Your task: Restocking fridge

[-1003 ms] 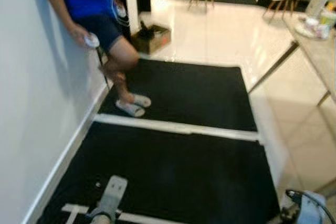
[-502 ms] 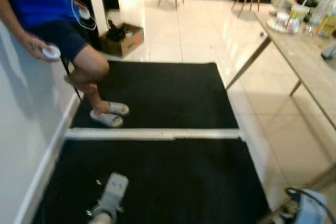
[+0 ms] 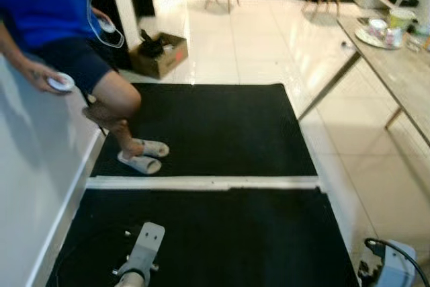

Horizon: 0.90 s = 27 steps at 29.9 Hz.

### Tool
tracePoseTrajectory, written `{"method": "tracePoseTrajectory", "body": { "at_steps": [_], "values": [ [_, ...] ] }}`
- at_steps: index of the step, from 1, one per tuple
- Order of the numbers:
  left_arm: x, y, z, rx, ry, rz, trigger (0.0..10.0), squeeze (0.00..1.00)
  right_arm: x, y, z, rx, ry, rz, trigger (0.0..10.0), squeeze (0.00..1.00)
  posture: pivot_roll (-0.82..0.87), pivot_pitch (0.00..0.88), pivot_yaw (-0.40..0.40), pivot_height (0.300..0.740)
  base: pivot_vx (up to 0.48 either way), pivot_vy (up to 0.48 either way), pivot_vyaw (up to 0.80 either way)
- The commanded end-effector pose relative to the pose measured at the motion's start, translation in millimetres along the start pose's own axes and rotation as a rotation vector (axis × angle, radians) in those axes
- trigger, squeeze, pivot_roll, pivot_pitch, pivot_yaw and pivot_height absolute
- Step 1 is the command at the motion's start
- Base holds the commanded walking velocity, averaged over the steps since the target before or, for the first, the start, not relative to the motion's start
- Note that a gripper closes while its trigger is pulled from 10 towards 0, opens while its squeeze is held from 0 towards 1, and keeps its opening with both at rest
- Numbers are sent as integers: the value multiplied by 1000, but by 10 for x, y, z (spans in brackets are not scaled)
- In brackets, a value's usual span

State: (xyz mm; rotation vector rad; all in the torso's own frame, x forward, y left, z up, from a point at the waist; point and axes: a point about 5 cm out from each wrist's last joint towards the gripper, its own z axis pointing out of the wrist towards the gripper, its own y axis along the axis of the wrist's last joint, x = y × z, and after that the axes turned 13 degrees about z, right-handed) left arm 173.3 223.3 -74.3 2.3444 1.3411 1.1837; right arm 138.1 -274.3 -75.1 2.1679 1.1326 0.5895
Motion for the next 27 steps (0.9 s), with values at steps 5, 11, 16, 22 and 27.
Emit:
{"method": "tracePoseTrajectory", "body": {
  "at_steps": [5,11,16,22,27],
  "values": [
    [-29,-12,-9,5,-11,0,10000,0,5,-33,-8,9,-2,12,10000,0,-31,0,-74,740,256,0,0],
    [-27,-9,-7,4,-10,0,10000,0,6,-36,-9,10,-2,15,10000,0,-30,0,-74,740,257,0,-140],
    [-24,-9,-7,4,-10,1,10000,0,8,-38,-8,11,-3,17,10000,0,-29,0,-74,740,256,0,-436],
    [-20,-4,-5,1,-9,2,10000,0,25,-41,-6,11,-1,18,10000,0,-29,0,-74,740,252,0,-488],
    [-18,6,-2,-2,-9,3,10000,0,20,-33,-4,10,0,17,10000,0,-29,0,-72,740,251,0,-496]
  ]
}}
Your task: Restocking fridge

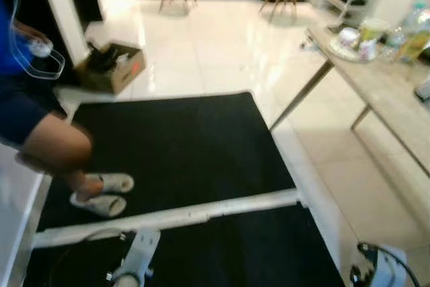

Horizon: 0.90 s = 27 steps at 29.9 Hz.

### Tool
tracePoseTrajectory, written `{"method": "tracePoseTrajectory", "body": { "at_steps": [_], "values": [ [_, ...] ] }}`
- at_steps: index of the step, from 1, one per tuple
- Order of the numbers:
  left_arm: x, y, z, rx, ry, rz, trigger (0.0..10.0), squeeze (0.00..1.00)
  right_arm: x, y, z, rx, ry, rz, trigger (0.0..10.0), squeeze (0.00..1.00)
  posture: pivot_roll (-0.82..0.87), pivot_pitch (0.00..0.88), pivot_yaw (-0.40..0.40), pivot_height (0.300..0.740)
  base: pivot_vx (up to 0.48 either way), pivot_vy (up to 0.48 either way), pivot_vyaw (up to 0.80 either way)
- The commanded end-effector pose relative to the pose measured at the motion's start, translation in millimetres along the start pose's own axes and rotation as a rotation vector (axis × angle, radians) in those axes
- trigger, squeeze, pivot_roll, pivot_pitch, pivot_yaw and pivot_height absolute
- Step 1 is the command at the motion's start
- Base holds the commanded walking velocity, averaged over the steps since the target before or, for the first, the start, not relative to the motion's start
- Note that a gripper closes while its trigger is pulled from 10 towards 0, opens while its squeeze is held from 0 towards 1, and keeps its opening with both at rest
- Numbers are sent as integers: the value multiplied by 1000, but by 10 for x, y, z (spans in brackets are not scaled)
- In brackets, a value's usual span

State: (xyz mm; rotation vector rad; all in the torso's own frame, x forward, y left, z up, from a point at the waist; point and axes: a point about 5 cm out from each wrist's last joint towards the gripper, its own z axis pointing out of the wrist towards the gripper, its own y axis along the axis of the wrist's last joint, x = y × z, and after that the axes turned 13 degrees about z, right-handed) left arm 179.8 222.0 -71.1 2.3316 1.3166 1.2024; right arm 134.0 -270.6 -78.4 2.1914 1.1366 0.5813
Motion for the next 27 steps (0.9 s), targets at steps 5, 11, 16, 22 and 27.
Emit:
{"method": "tracePoseTrajectory", "body": {
  "at_steps": [5,11,16,22,27],
  "values": [
    [-44,-58,-26,21,-15,-2,10000,0,14,33,10,-13,1,9,10000,0,-29,0,-72,740,251,0,-495],
    [-32,-49,-25,12,-6,-5,10000,0,23,54,16,-20,7,6,10000,0,-31,0,-69,740,249,0,-500],
    [171,17,-12,-70,85,-43,10000,0,96,322,83,-101,50,-10,10000,0,-16,0,-71,740,250,0,-356],
    [589,195,9,-204,223,-77,10000,0,314,1064,169,-326,137,52,10000,0,-6,0,-68,740,245,0,0],
    [1098,554,27,-351,353,-98,10000,0,601,1725,102,-535,250,83,10000,0,-3,0,-67,740,245,0,0]
  ]
}}
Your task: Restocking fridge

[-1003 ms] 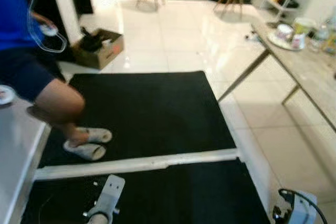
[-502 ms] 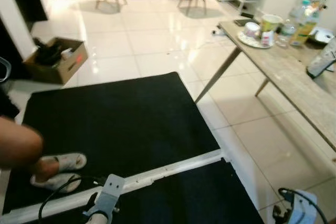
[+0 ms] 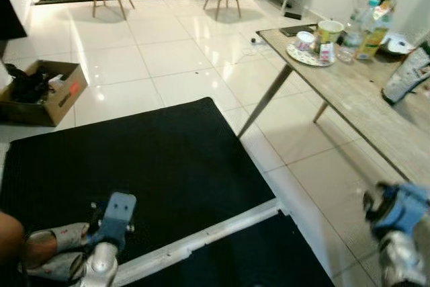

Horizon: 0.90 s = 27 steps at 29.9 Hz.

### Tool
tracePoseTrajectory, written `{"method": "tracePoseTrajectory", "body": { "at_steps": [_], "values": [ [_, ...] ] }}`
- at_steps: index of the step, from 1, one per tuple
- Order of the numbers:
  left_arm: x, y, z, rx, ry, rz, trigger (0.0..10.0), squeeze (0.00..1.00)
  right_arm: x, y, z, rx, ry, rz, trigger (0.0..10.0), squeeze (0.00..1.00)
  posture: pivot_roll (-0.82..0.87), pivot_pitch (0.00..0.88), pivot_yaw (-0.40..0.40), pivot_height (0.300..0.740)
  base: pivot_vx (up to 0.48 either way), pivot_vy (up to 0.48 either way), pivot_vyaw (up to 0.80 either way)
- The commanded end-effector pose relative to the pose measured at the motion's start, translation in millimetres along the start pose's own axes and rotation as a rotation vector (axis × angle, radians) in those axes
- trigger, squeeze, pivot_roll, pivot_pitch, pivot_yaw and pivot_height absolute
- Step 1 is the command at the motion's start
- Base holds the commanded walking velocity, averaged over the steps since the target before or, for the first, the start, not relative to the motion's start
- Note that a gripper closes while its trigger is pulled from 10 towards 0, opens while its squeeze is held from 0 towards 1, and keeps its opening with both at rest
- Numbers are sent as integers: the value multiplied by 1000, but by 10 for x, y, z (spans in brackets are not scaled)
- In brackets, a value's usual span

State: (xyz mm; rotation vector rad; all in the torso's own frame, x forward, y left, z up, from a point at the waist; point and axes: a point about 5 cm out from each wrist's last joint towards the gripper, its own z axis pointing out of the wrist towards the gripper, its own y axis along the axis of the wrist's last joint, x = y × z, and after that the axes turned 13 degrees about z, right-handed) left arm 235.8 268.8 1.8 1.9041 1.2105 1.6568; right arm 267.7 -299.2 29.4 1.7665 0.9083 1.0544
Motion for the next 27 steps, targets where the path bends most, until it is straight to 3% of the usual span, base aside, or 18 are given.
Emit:
{"method": "tracePoseTrajectory", "body": {
  "at_steps": [1,2,6,9,11,12,13,14,17,20,23,27],
  "values": [
    [221,163,112,-67,56,-12,10000,0,58,165,55,-62,27,13,10000,0,-3,0,-67,740,244,0,0],
    [221,163,112,-67,56,-12,10000,0,58,165,55,-62,27,13,10000,0,-3,0,-67,740,244,0,0],
    [470,606,279,-224,108,-13,10000,0,252,453,149,-163,96,28,10000,0,2,0,-70,740,247,0,0],
    [469,760,299,-279,100,-17,10000,0,253,526,166,-188,90,58,10000,0,2,0,-70,740,247,0,-133],
    [336,984,301,-353,44,-23,10000,0,171,575,171,-202,53,115,10000,0,0,0,-69,740,244,0,-656],
    [336,984,301,-353,44,-23,10000,0,171,575,171,-202,53,115,10000,0,0,0,-69,740,244,0,-763],
    [253,1073,286,-386,9,-25,10000,0,121,579,166,-203,32,133,10000,0,-1,0,-69,740,244,0,-800],
    [57,1224,218,-449,-81,-24,10000,0,12,572,145,-200,-11,156,10000,0,-2,0,-69,740,247,0,-800],
    [15,1255,199,-463,-101,-24,10000,0,-11,571,139,-199,-20,161,10000,0,-3,0,-69,740,247,0,-800],
    [-319,1547,-23,-579,-242,-48,10000,0,-179,643,98,-222,-73,183,10000,0,-10,0,-68,740,246,0,-800],
    [-383,1696,-111,-623,-268,-80,10000,0,-239,713,86,-243,-88,182,10000,0,-11,0,-66,740,246,0,-796],
    [-333,1807,-131,-651,-255,-92,10000,0,-279,786,77,-265,-95,172,10000,0,-12,0,-65,740,246,0,-794]
  ]
}}
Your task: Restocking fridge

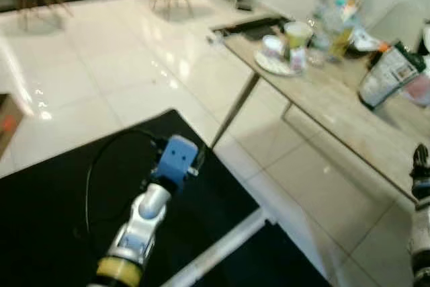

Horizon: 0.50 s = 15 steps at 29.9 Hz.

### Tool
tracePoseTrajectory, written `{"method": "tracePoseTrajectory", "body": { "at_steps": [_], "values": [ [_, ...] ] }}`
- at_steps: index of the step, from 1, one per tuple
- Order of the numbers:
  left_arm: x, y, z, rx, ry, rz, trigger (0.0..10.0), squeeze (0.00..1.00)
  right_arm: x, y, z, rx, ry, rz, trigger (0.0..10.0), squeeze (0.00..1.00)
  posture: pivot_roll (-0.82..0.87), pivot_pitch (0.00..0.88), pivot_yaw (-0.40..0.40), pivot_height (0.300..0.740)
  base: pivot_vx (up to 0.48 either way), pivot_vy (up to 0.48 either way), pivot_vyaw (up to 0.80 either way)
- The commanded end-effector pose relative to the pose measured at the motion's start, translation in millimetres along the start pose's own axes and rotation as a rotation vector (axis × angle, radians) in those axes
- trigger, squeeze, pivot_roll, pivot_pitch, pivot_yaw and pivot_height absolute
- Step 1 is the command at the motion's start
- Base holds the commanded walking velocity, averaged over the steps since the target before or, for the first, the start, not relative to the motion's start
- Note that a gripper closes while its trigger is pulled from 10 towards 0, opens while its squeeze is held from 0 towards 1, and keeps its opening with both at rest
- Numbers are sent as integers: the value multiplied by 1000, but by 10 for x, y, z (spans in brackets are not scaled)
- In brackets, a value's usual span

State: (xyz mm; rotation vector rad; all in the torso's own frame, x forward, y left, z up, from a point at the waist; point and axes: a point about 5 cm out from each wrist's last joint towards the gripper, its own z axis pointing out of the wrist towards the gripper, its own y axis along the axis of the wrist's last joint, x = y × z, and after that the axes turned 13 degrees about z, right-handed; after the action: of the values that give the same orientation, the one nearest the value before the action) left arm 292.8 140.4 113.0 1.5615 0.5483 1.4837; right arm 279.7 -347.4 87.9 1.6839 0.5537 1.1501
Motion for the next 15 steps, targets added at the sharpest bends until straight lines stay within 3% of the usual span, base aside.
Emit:
{"method": "tracePoseTrajectory", "body": {
  "at_steps": [1,6,9,15],
  "values": [
    [-6,59,26,-12,-3,-19,10000,0,-58,88,3,-21,-16,-7,10000,0,-12,0,-65,740,244,0,-788],
    [111,100,68,-20,16,-6,10000,0,-40,162,29,-44,-7,-7,10000,0,-14,1,-63,740,247,0,-800],
    [254,139,122,-25,45,9,10000,0,50,196,56,-57,26,-15,10000,0,-14,2,-62,740,246,0,-796],
    [322,185,143,-19,59,21,10000,0,109,201,68,-60,43,-6,10000,0,-12,1,-65,740,244,0,-800]
  ]
}}
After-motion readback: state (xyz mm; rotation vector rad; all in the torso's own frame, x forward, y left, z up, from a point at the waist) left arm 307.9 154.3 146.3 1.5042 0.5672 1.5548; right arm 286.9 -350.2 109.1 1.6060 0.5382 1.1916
